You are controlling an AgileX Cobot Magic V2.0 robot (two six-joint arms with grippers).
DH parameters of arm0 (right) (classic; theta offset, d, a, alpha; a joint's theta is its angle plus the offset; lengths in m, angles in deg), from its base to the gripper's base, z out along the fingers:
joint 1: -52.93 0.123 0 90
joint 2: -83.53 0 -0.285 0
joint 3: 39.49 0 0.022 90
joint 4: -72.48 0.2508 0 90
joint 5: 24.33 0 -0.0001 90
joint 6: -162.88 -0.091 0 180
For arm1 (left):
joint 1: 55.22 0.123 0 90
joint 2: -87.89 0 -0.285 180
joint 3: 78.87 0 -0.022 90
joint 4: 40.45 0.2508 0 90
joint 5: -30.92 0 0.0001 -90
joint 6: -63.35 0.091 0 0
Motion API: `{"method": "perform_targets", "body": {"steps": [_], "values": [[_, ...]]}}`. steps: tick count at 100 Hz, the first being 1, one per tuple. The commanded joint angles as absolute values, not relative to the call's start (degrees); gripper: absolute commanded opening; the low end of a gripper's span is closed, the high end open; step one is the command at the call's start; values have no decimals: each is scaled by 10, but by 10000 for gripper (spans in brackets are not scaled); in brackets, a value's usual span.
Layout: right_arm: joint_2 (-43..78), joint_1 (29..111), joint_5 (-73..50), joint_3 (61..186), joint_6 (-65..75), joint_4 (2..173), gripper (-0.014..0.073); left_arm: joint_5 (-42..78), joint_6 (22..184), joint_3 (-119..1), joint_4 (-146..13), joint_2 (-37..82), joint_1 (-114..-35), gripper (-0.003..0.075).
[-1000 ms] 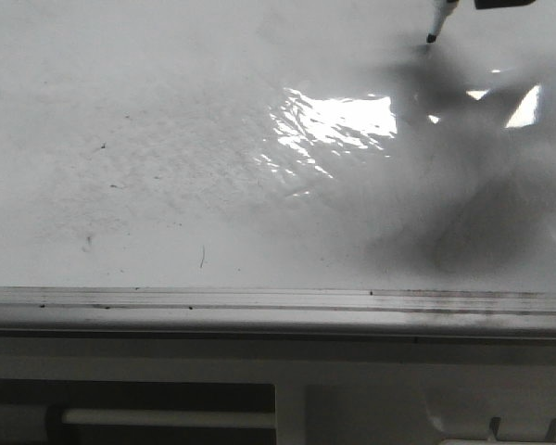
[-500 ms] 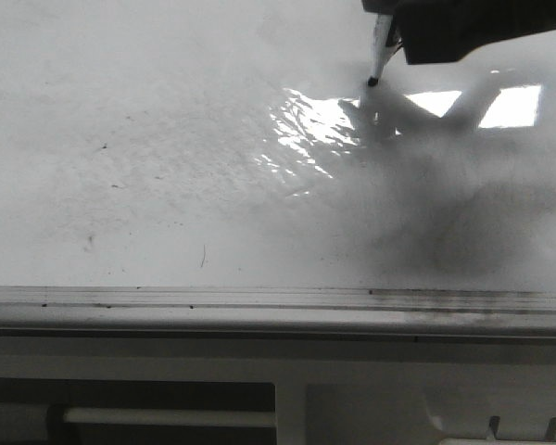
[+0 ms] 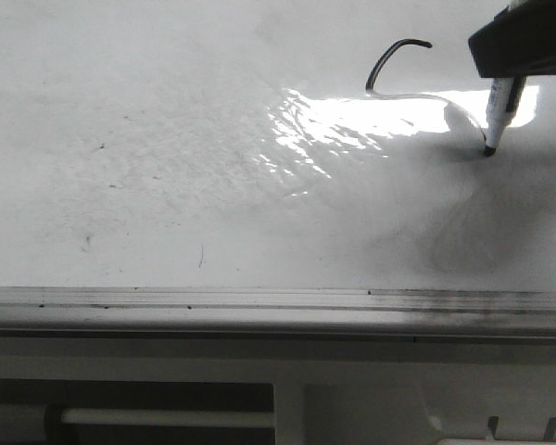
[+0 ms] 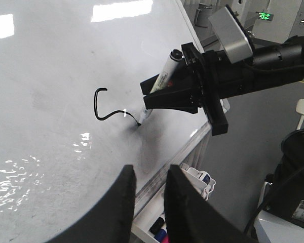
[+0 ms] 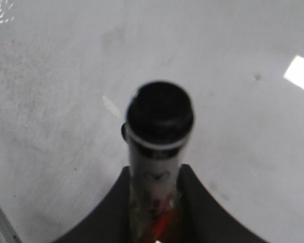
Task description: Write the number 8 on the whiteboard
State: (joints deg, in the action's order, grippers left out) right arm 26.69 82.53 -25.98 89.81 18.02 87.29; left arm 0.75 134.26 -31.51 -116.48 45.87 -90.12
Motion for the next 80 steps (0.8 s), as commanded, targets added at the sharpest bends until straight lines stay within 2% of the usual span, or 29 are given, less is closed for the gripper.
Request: {"method": "perform_targets", "body": {"steps": [1,21,39,60,80], "values": [[258,837,-300,913,185,874,-60,12,1338,-330,-1192,458,-900,115],[197,868,-421,924,185,874,-65,12,1338,-330,-1192,458,-900,115],[179,855,-420,971,195,868,-64,12,1338,-330,-1192,458,-900,115],[179,813,-365,1003,209,868,-64,12,1338,-330,-1192,458,-900,115],[207,846,-337,1016,209,868,-65,12,1338,-330,-1188,458,-900,116]]}}
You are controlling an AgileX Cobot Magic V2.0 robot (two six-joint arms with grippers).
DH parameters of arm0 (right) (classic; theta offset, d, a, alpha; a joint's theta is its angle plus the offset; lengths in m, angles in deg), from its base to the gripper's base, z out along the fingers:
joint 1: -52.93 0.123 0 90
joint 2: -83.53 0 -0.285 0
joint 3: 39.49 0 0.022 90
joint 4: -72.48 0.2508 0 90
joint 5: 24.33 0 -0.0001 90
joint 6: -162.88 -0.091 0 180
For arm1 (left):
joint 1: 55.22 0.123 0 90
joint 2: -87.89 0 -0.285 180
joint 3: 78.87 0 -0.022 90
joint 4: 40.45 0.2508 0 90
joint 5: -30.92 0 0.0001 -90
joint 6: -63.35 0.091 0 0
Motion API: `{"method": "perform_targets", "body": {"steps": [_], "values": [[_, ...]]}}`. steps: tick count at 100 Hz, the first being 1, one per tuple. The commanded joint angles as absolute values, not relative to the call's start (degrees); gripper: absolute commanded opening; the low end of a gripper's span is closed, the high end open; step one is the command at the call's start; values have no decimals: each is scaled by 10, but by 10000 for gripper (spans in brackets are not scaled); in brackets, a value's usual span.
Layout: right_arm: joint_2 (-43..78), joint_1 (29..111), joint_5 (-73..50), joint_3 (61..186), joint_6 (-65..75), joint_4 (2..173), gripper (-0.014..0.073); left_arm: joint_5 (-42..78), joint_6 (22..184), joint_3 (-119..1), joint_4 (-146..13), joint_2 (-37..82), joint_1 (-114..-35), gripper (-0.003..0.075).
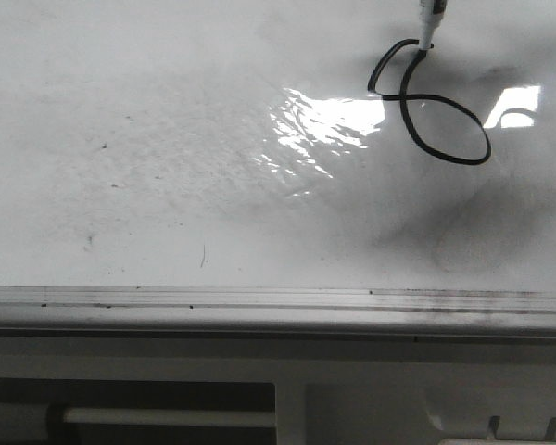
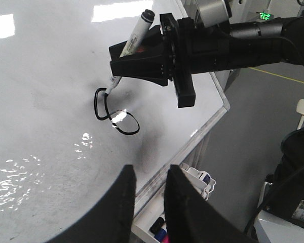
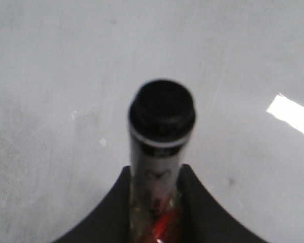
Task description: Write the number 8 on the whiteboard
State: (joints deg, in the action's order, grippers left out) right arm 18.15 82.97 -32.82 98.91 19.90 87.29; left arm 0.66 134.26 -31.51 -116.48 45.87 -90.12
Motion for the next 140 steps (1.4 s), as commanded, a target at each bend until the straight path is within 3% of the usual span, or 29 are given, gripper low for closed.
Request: {"method": "perform_targets", "body": {"steps": [1,13,26,33,49,72,86,121,140], "values": [[212,849,-332,1020,209,868,-65,12,1338,-330,-1187,458,-900,116],[249,884,-219,1068,209,868,-65,12,1338,-330,-1187,455,-900,180],[265,888,-126,1118,209,868,-65,8,1338,-330,-1188,433,-900,391],[271,888,-118,1140,209,868,-65,-6,1338,-330,-1190,415,-900,435],[266,888,-61,1168,209,908,-65,-69,1365,-331,-1211,364,-900,428],[222,917,72,1170,258,962,-71,-132,1537,-335,-1316,302,-900,428],[199,966,53,1170,341,1048,-71,-182,1620,-335,-1371,264,-900,428],[152,1043,-2,1170,344,1058,-71,-252,1673,-335,-1415,187,-900,427],[136,1050,-21,1164,344,1091,-71,-254,1675,-335,-1445,171,-900,371]]}}
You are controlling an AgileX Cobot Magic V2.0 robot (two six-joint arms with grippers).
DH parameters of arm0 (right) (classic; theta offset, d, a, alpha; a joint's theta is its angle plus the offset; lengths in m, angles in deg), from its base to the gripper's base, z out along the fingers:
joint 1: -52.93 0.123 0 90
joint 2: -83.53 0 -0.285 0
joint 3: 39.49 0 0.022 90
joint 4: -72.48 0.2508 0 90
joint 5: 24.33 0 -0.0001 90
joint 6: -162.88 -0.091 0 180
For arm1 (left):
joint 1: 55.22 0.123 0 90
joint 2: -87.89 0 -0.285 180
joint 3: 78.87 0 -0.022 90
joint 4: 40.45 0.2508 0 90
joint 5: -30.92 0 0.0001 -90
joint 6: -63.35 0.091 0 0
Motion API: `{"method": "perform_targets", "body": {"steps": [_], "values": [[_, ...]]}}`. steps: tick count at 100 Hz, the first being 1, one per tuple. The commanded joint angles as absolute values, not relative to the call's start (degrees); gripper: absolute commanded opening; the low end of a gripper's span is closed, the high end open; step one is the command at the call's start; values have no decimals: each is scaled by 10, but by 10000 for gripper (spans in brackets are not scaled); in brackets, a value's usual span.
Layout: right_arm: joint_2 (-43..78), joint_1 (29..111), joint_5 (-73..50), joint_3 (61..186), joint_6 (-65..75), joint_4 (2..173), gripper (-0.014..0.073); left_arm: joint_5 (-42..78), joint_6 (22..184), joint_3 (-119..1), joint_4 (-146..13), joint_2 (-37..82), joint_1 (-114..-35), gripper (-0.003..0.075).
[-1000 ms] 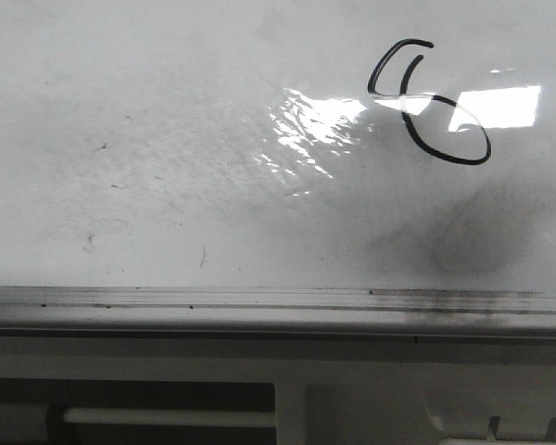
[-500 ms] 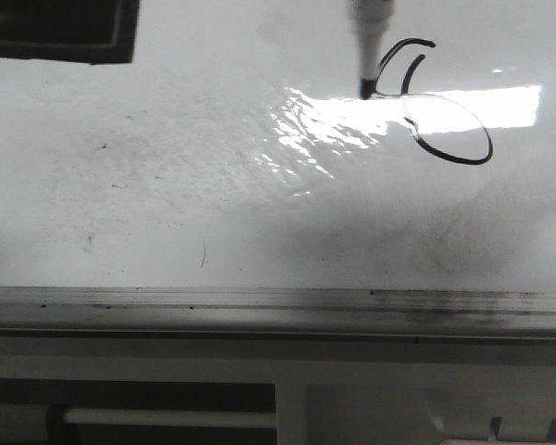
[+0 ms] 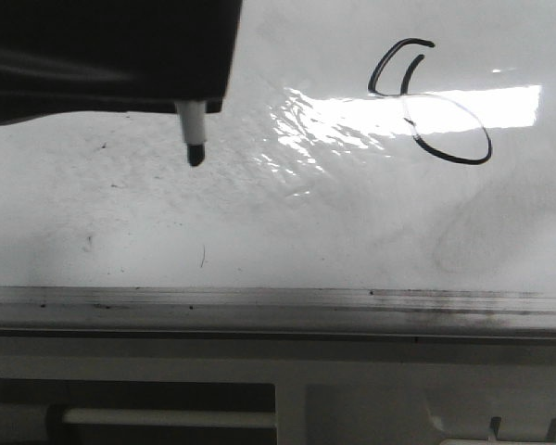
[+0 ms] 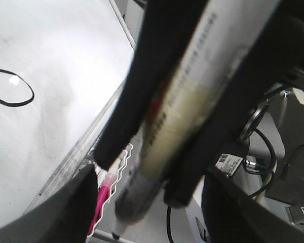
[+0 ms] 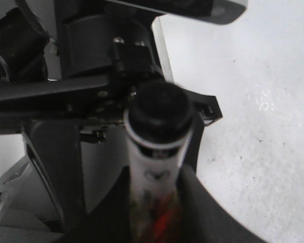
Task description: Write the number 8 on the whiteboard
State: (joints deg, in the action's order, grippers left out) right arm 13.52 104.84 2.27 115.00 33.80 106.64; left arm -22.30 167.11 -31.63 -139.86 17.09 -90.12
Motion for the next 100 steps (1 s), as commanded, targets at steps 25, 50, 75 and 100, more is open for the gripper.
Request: {"method": "perform_targets", "body": {"steps": [25,50,75,100], "values": [[136,1050,-53,1130,344,1116,-71,-252,1675,-335,-1441,165,-900,274],[137,1053,-73,1125,344,1123,-71,-252,1674,-335,-1383,165,-900,8],[137,1054,-80,1125,344,1137,-15,-252,1674,-335,-1358,165,-900,-20],[144,1050,-77,1126,344,1137,632,-249,1674,-321,-1358,165,-900,-20]]}}
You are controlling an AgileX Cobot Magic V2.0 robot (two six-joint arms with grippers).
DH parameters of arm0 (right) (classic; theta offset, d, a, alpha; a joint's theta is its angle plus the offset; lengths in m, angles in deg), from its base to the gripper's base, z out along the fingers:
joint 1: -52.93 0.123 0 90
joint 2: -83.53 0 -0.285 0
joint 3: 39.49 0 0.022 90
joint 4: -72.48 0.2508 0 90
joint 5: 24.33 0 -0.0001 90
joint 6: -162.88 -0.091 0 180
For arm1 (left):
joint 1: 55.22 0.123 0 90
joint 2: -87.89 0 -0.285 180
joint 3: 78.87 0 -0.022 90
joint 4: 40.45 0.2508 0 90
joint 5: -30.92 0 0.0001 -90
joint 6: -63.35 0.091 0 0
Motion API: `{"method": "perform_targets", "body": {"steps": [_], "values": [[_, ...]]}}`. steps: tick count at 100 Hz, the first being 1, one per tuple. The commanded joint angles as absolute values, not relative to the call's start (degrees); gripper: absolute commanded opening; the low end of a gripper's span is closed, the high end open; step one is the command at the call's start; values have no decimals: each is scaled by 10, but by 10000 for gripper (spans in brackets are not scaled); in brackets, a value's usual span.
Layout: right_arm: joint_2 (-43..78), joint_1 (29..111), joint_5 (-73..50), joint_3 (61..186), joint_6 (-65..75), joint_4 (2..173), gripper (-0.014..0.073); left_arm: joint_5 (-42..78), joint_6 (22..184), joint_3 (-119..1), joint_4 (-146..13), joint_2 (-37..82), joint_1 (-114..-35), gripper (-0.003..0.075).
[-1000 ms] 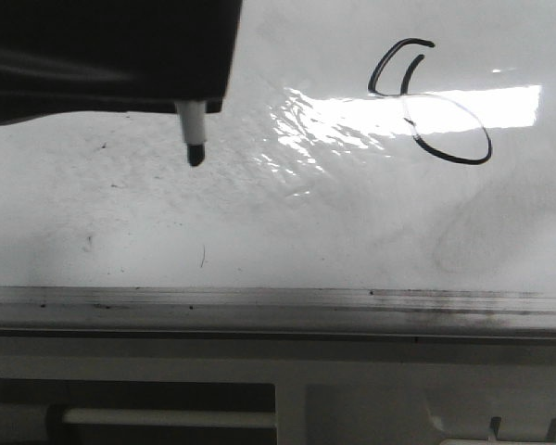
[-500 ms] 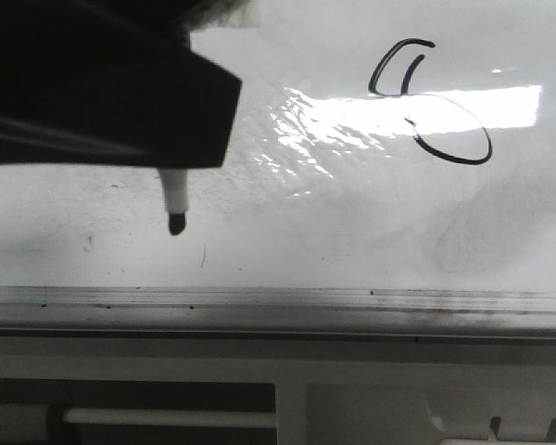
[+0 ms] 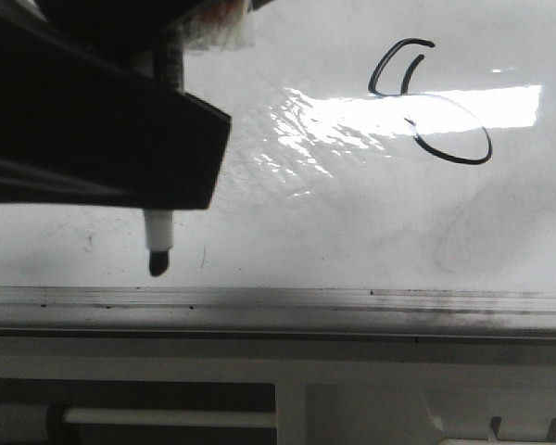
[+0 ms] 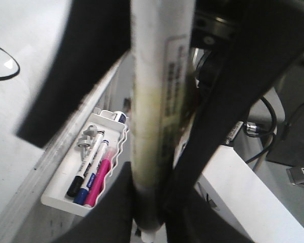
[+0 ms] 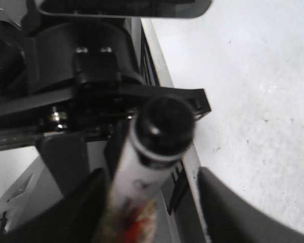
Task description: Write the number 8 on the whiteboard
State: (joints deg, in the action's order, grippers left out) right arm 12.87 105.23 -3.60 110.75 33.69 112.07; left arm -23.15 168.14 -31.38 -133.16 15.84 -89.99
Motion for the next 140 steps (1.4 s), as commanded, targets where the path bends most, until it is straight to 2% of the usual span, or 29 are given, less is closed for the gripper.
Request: {"method": "perform_targets", "body": {"steps": [1,3,19,34,43,48,55,65,72,89,109,119,140], "values": [[144,1049,-77,1126,344,1136,645,-249,1674,-320,-1358,165,-900,-20],[145,1046,-74,1126,344,1136,675,-249,1673,-319,-1358,165,-900,-20],[196,1003,-61,1126,344,1116,635,-232,1637,-308,-1354,165,-900,-20],[258,937,-60,1126,344,1116,633,-174,1584,-297,-1339,165,-900,-20],[291,903,-57,1126,344,1116,588,-154,1578,-297,-1341,165,-900,-20],[307,890,-53,1126,344,1116,523,-144,1578,-297,-1346,165,-900,-20],[325,877,-42,1126,344,1116,377,-127,1578,-297,-1352,165,-900,-20],[344,871,-25,1126,344,1116,93,-98,1572,-297,-1361,165,-900,-20],[351,871,-17,1126,344,1114,-71,-79,1563,-297,-1369,165,-900,-21],[354,871,-13,1126,344,1107,-64,-5,1535,-313,-1393,165,-913,-21],[354,871,-14,1126,344,1096,-63,215,1504,-354,-1400,165,-1005,-21],[354,871,-21,1126,344,1096,-63,337,1504,-366,-1467,151,-1049,-21],[354,871,-22,1126,337,1096,-63,362,1502,-393,-1474,102,-1054,-21]]}}
